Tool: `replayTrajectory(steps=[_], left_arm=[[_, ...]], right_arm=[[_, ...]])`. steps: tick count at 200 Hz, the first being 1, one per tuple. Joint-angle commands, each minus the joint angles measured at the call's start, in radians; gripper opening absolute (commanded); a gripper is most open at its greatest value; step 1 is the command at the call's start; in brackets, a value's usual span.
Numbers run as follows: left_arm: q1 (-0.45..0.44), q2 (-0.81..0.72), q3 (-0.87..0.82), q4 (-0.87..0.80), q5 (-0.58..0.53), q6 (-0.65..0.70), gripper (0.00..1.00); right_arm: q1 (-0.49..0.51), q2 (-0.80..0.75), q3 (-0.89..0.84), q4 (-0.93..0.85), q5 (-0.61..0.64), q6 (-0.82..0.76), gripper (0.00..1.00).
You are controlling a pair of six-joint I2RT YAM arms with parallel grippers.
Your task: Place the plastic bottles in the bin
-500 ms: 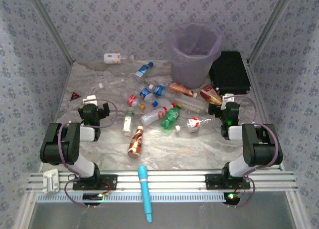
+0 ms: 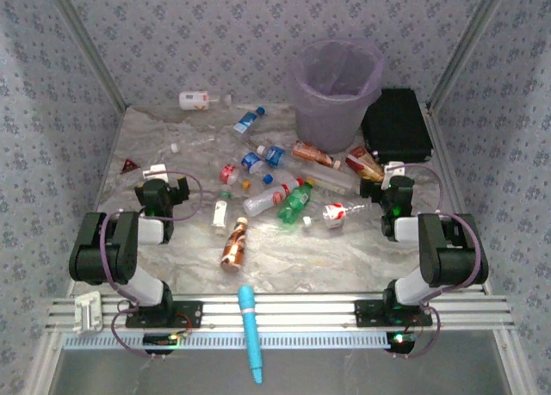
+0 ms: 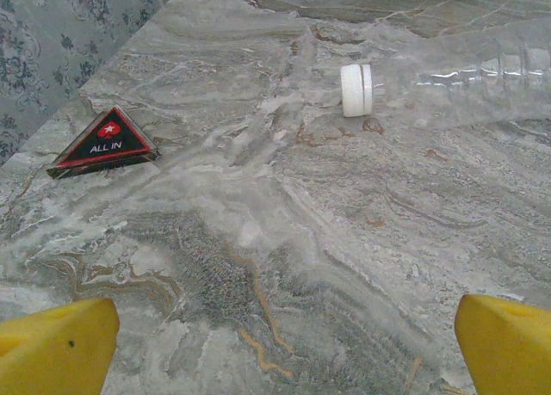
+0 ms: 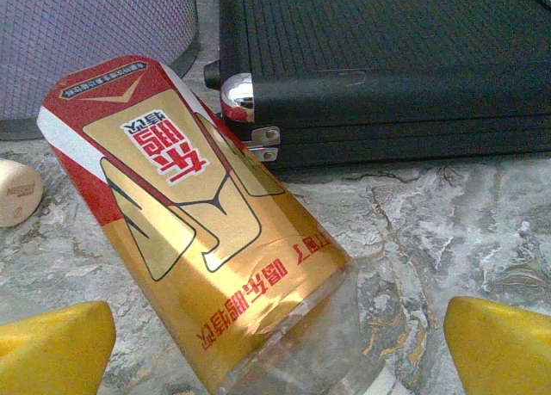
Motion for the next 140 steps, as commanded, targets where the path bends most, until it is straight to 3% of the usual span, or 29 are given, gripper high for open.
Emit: replayTrajectory(steps=[1, 78, 101, 125, 140], left_arm=[[-0.005, -0.012, 0.017, 0.017, 0.004, 0.008, 1.00], [-0.002, -0.015, 0.021, 0.015, 0.022, 0.014, 1.00], [-0.016, -0.140, 0.117, -0.261, 0.000, 0.025, 1.00], [-0.045, -0.280, 0.157, -0.389, -0.062, 0.009, 1.00], [-0.065, -0.365, 0.246, -0.594, -0.096, -0.035, 1.00]], right_arm=[[-0.007, 0.002, 0.008, 0.012, -0.010, -0.008, 1.00], [-0.009, -0.014, 0.012, -0.002, -0.020, -0.007, 1.00], [-0.010, -0.151, 0.117, -0.302, -0.042, -0.006, 1.00], [-0.010, -0.284, 0.219, -0.605, -0.052, 0.030, 1.00], [-0.009, -0.313, 0.334, -0.853, -0.064, 0.041, 1.00]])
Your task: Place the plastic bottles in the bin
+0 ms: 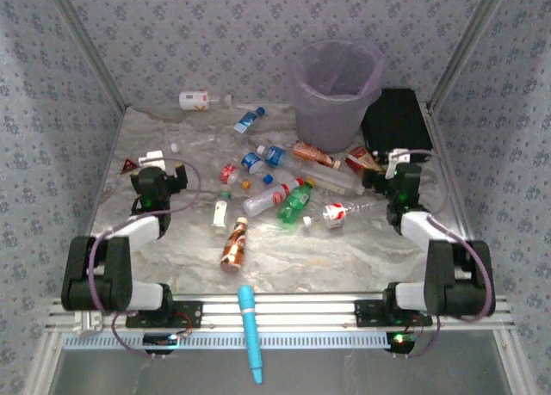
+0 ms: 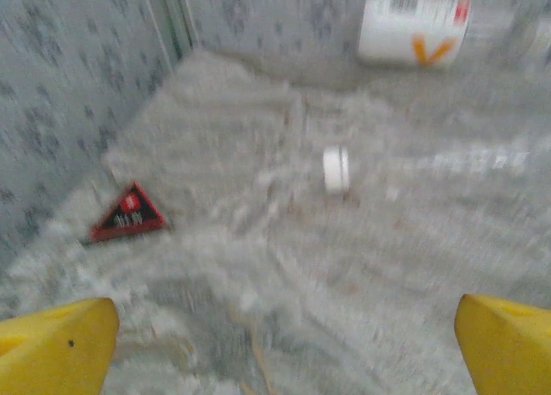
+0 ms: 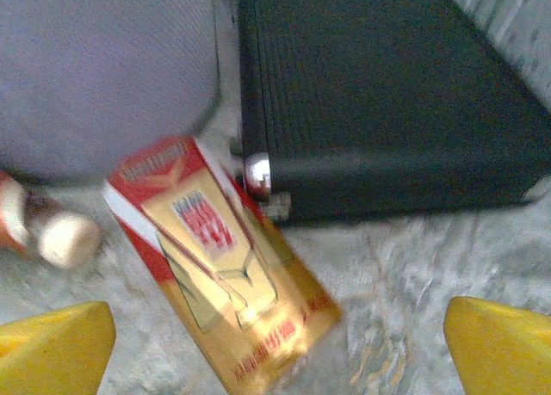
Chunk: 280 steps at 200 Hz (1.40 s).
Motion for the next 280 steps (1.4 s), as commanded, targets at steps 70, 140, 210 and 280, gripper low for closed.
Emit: replayTrajectory(steps=[70, 140, 210, 280], left_arm=[[-0.028, -0.102, 0.690, -1.158, 0.213, -0.128, 1.00], [-0.026, -0.078, 0.649, -1.120, 0.316, -0.077, 1.00], [-0.023, -0.091, 0.623, -1.107, 0.309, -0.065, 1.00], [-0.023, -0.096, 0.621, -1.099, 0.314, -0.064, 1.00]], right_arm=[[-0.044, 0.189, 0.555, -1.003, -0.136, -0.195, 0.90], [-0.024, 0.453, 0.712, -0.962, -0.187, -0.283, 0.90], [-0.007, 0.608, 0.781, -0.908, -0.135, -0.277, 0.93], [0.008, 0.642, 0.761, -0.835, -0.135, -0.241, 0.79]])
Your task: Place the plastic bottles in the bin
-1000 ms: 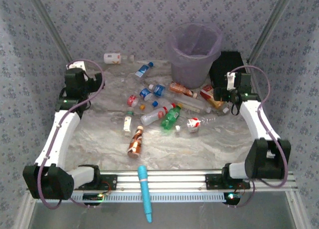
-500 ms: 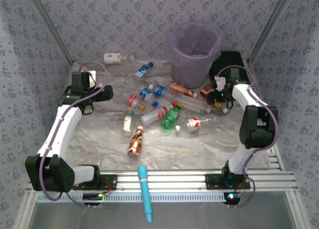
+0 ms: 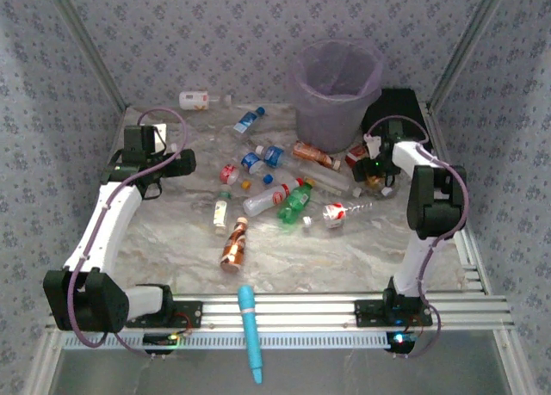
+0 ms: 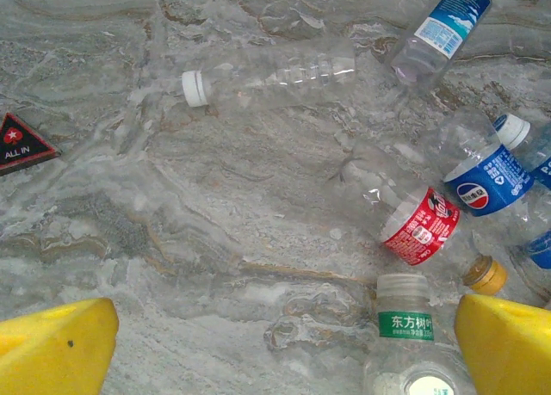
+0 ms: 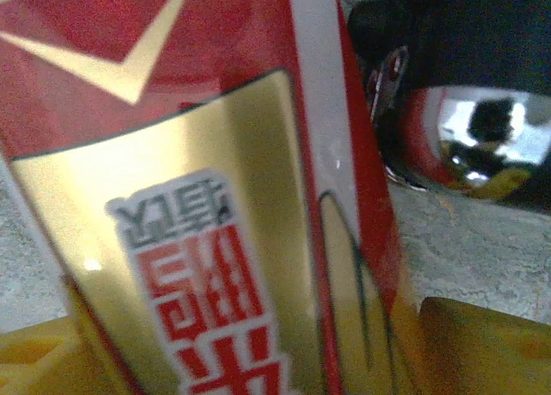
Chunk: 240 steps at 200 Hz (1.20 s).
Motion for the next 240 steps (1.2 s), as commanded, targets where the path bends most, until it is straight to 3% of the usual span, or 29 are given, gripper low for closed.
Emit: replayTrajectory(steps=[1, 33, 81, 112, 156, 209, 240], left_arm=[[0.005, -0.031, 0.003, 0.009, 0.017, 0.019, 1.00], [0.005, -0.033, 0.006, 0.006, 0.016, 0.016, 1.00], [0.005, -0.026, 0.011, -0.001, 0.026, 0.000, 1.00], [0.005, -0.008, 0.013, -0.005, 0.026, -0.015, 1.00], [0.004, 0.023, 0.029, -0.023, 0.036, -0.033, 1.00], [-0.055, 0.026, 0.068, -0.132, 0.114, -0.085, 1.00], [-0.119, -0.054, -0.051, -0.105, 0.185, -0.192, 0.99]], right_arm=[[0.010, -0.012, -0.005, 0.034, -0.003, 0.016, 0.78], [0.014, -0.046, -0.002, 0.003, -0.004, 0.023, 0.64], [0.017, -0.216, -0.027, -0.083, -0.001, 0.027, 0.62], [0.021, -0.407, -0.028, -0.205, -0.021, 0.057, 0.59], [0.054, -0.597, 0.114, -0.329, -0.060, 0.149, 0.55], [0.152, -0.529, 0.367, -0.325, -0.042, 0.215, 0.54], [0.189, -0.384, 0.546, -0.303, -0.011, 0.224, 0.54]])
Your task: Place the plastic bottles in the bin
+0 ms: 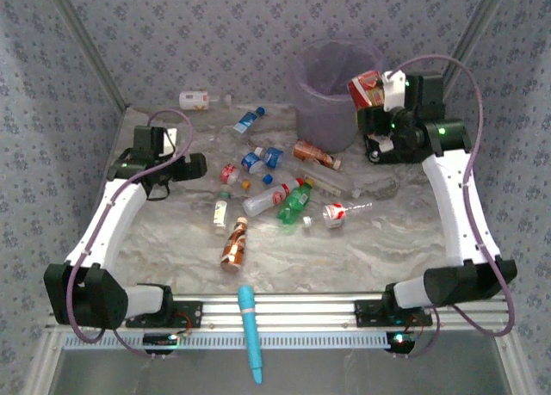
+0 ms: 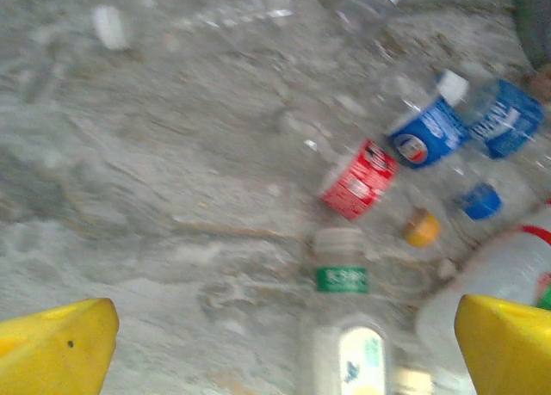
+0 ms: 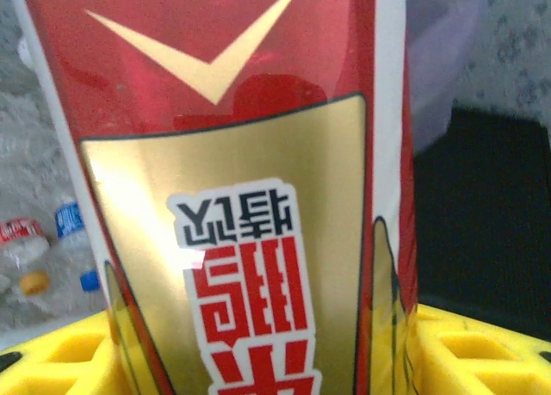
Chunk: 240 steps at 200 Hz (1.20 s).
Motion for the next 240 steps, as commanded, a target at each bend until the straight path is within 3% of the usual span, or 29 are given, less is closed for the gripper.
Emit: replayTrajectory(steps=[1, 31, 78, 93, 136, 240], left_arm=[[-0.045, -0.073, -0.061, -0.030, 0.078, -0.094, 0.99], [-0.140, -0.125, -0.144, -0.056, 0.012, -0.128, 0.99], [-0.190, -0.178, -0.270, -0.033, -0.032, -0.193, 0.99], [-0.201, -0.181, -0.287, -0.030, -0.057, -0.195, 0.99], [-0.216, -0.160, -0.296, -0.030, -0.101, -0.189, 0.99], [-0.217, -0.114, -0.277, 0.005, -0.090, -0.184, 0.99]], right_arm=[[0.023, 0.114, 0.127, 0.000, 0.021, 0.032, 0.54], [0.047, 0.341, 0.414, -0.030, 0.041, 0.010, 0.54], [0.047, 0.727, 0.936, -0.101, 0.008, 0.058, 0.54], [0.044, 0.824, 1.034, -0.098, 0.015, 0.071, 0.53], [0.051, 0.863, 0.947, 0.003, 0.054, 0.070, 0.52], [0.071, 0.723, 0.759, -0.214, 0.102, 0.032, 0.52]])
